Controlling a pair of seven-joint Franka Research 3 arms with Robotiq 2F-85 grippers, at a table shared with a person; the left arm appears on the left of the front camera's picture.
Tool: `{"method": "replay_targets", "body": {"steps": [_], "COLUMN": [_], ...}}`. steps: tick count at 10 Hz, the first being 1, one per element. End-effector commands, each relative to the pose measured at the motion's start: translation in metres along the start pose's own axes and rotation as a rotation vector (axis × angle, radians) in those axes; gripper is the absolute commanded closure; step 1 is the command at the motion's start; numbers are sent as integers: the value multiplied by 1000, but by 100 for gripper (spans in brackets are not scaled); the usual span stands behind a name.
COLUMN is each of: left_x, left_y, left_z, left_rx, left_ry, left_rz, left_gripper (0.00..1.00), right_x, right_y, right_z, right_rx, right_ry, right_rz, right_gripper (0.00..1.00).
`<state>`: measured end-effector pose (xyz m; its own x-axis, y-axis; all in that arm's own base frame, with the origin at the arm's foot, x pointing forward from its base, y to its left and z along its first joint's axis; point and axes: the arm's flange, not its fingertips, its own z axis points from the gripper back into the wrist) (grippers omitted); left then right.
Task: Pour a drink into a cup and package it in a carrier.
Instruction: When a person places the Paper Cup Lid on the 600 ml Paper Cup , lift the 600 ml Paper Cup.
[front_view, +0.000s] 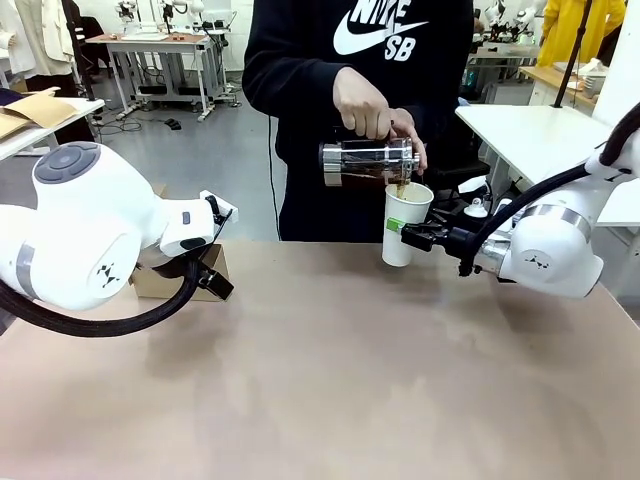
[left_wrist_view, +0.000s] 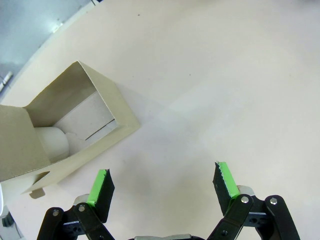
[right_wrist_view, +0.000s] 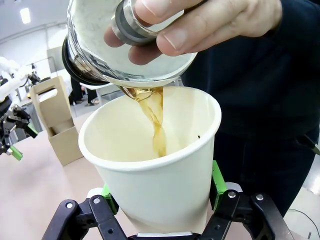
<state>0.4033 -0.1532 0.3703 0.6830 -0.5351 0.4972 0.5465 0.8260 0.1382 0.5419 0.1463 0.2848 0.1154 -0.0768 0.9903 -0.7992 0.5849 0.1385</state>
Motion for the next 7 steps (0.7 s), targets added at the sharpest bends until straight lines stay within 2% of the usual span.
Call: {"method": "replay_targets", "body": {"steps": [1,7], "left_x": [0,0], "left_y": [1,1], "left_z": [0,0], "left_rx": [-1,-1], "left_ry": [-1,-1], "left_rz": [2,2], "left_gripper": [0,0], "right_x": [2,2], "right_y": [4,4], "right_z": [-1,-1], "right_rx": [-5,-5], "right_ry": [-10,-10], "right_rz": [7,7], "right_gripper": [20,20]}}
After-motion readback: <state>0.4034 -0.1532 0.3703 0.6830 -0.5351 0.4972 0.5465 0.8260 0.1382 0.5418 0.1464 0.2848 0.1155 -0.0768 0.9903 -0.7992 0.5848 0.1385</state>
